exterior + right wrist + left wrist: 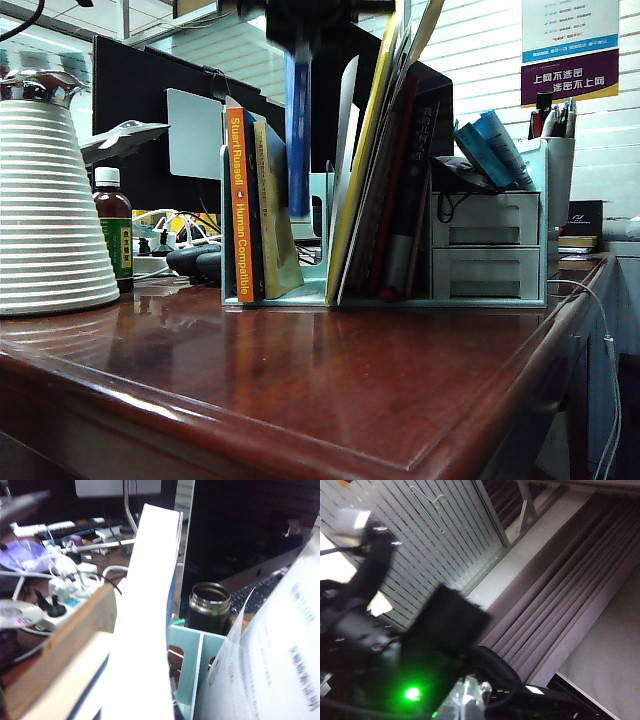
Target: Pick up the blue book and put it on the bookshelf.
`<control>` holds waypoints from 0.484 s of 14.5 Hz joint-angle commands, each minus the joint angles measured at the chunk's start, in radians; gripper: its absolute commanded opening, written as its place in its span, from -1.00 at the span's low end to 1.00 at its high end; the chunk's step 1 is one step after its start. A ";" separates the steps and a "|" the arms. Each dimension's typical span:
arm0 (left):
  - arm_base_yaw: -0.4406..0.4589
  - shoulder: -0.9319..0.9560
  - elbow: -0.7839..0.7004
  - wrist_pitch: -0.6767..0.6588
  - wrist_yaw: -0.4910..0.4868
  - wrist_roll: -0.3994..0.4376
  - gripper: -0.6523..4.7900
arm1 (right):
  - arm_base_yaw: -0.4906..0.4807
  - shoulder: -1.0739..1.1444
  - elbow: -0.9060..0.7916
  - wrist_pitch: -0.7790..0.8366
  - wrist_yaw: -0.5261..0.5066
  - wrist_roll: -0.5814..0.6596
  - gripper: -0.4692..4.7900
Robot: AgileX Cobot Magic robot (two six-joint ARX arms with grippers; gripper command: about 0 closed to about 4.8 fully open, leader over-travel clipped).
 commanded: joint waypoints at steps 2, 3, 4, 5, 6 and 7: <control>0.002 -0.003 0.003 0.021 0.005 0.000 -0.78 | -0.037 0.043 0.016 0.104 -0.019 0.052 -0.84; 0.002 -0.003 0.003 0.020 0.005 0.000 -0.78 | -0.048 0.055 0.016 0.104 -0.036 0.052 -0.84; 0.002 -0.003 0.003 0.020 0.004 0.000 -0.78 | -0.056 0.065 0.016 0.102 -0.056 0.052 -0.84; 0.002 -0.003 0.003 0.020 0.004 0.000 -0.78 | -0.066 0.076 0.016 0.100 -0.079 0.055 -0.84; 0.002 -0.003 0.003 0.019 0.003 0.000 -0.78 | -0.072 0.088 0.016 0.097 -0.105 0.056 -0.84; 0.002 -0.003 0.003 0.021 0.003 0.000 -0.78 | -0.079 0.103 0.016 0.092 -0.130 0.056 -0.84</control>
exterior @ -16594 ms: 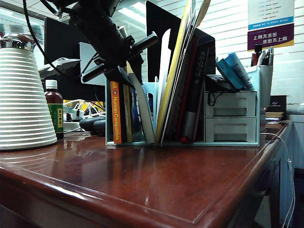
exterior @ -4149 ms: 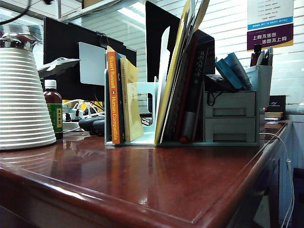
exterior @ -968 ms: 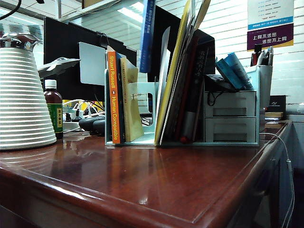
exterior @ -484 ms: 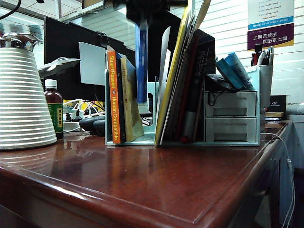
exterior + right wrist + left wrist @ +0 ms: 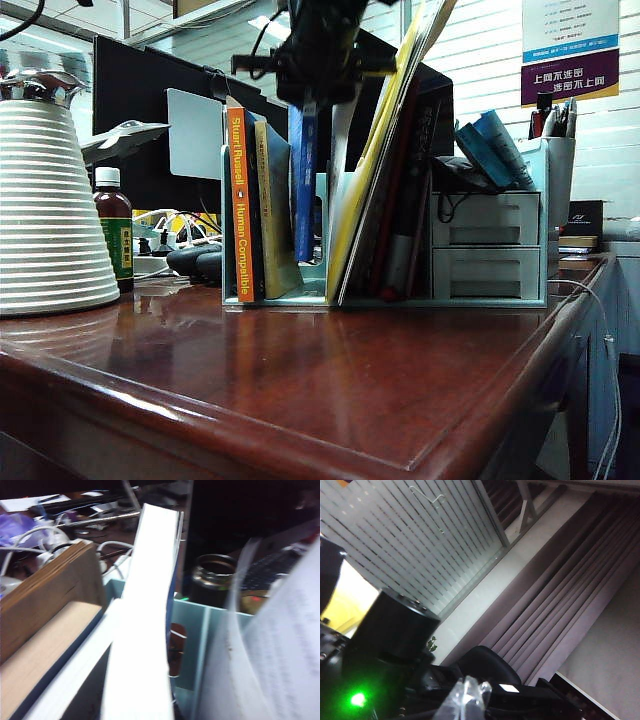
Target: Pick up the blue book and put it on the bookshelf.
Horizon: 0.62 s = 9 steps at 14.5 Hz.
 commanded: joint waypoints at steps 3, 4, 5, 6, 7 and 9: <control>0.002 -0.003 0.003 0.020 0.003 0.000 -0.78 | -0.011 0.022 0.013 0.090 -0.090 0.006 0.60; 0.002 -0.003 0.003 0.019 0.003 0.000 -0.78 | -0.011 0.018 0.014 0.090 -0.090 -0.002 0.60; 0.002 -0.003 0.003 0.020 0.002 0.000 -0.78 | -0.008 -0.036 0.014 0.086 -0.090 -0.040 0.60; 0.002 -0.003 0.003 0.020 0.002 0.000 -0.78 | -0.007 -0.079 0.014 0.089 -0.089 -0.054 0.60; 0.002 -0.003 0.003 0.019 0.002 0.000 -0.78 | -0.008 -0.114 0.014 0.090 -0.090 -0.060 0.60; 0.002 -0.003 0.004 0.019 -0.025 0.001 -0.78 | -0.008 -0.237 0.014 0.150 -0.090 -0.139 0.41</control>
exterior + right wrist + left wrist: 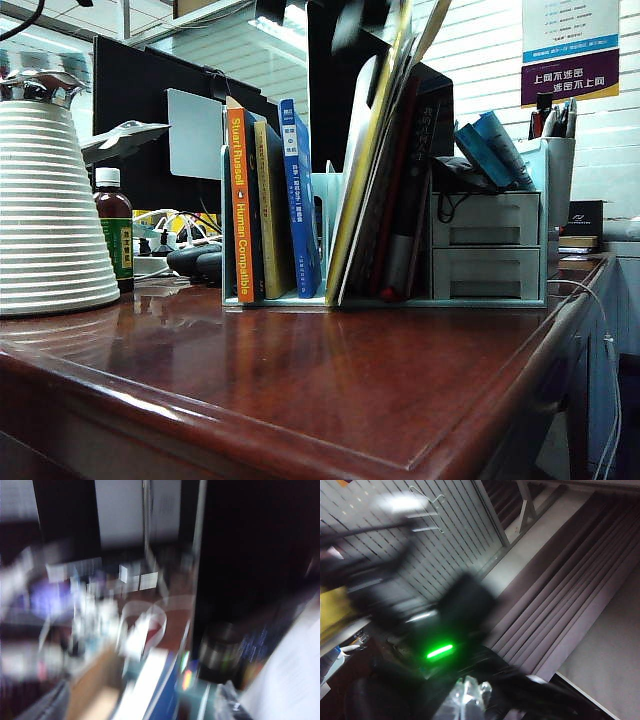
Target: Pick up the blue book and put it on the bookshelf.
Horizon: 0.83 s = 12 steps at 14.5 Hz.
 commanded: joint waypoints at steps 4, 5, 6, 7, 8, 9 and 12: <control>0.002 -0.016 0.147 -0.099 -0.015 0.096 -0.78 | 0.000 -0.395 0.007 -0.174 -0.028 -0.233 -0.82; 0.002 -0.048 0.205 -0.261 -0.011 0.220 -0.78 | -0.002 -0.478 0.006 -0.292 -0.038 -0.227 -0.82; 0.002 -0.094 0.270 -0.510 -0.031 0.402 -0.78 | -0.002 -0.550 0.005 -0.404 -0.047 -0.192 -0.82; 0.001 -0.156 0.355 -0.866 -0.132 0.649 -0.78 | -0.002 -0.621 0.005 -0.528 -0.068 -0.154 -0.82; -0.005 -0.205 0.426 -1.140 -0.293 0.874 -0.78 | -0.002 -0.668 0.001 -0.638 -0.081 -0.153 -0.82; -0.021 -0.245 0.460 -1.271 -0.445 1.034 -0.78 | -0.002 -0.711 -0.028 -0.715 -0.089 -0.153 -0.82; -0.033 -0.378 0.448 -1.357 -0.678 1.134 -0.78 | 0.000 -0.851 -0.338 -0.590 -0.132 -0.151 -0.82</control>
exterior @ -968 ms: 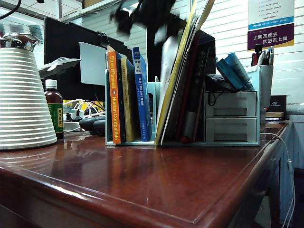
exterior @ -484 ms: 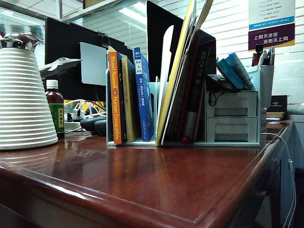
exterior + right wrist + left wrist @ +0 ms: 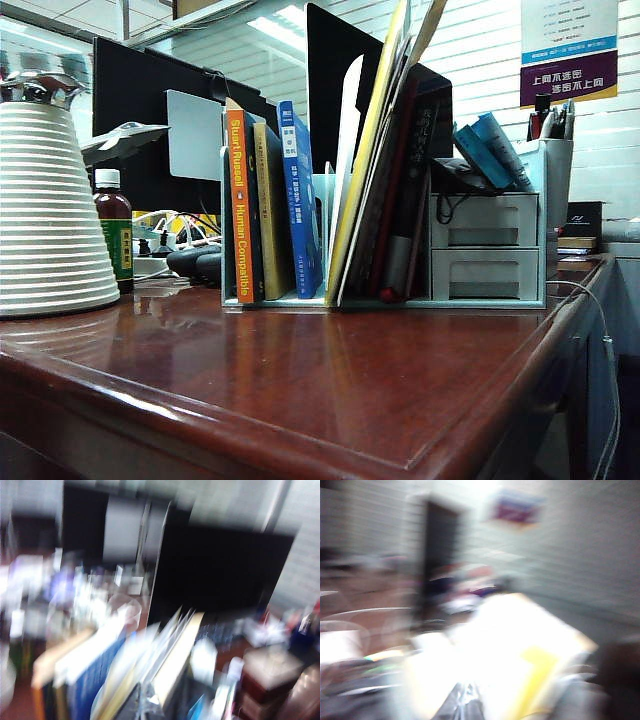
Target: Pick up the blue book and put it on the bookshelf.
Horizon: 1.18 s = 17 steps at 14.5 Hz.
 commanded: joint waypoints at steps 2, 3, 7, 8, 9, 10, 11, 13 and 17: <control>-0.002 -0.180 -0.107 -0.110 -0.164 0.050 -0.78 | 0.002 -0.184 -0.526 0.405 -0.050 0.022 -0.82; -0.002 -0.235 -0.179 -0.127 -0.195 0.051 -0.78 | 0.003 -0.237 -0.679 0.555 -0.069 0.022 -0.82; -0.002 -0.626 -0.653 -0.091 -0.293 0.048 -0.78 | 0.002 -0.394 -1.020 0.504 -0.045 0.079 -0.79; -0.002 -0.638 -0.697 -0.097 -0.303 0.031 -0.78 | 0.002 -0.394 -1.049 0.517 -0.044 0.079 -0.83; -0.002 -0.638 -0.730 -0.097 -0.313 -0.008 -0.78 | 0.002 -0.394 -1.077 0.544 -0.045 0.093 -0.83; -0.002 -0.637 -0.760 -0.097 -0.347 -0.037 -0.78 | 0.002 -0.394 -1.115 0.583 -0.044 0.125 -0.83; -0.002 -0.637 -0.794 -0.097 -0.388 -0.039 -0.78 | 0.002 -0.394 -1.158 0.618 -0.045 0.136 -0.83; -0.002 -0.637 -0.839 -0.100 -0.381 -0.032 -0.78 | 0.002 -0.394 -1.231 0.639 -0.056 0.162 -0.83; -0.002 -0.637 -0.859 -0.194 -0.317 -0.103 -0.51 | 0.002 -0.396 -1.286 0.666 -0.059 0.161 -0.83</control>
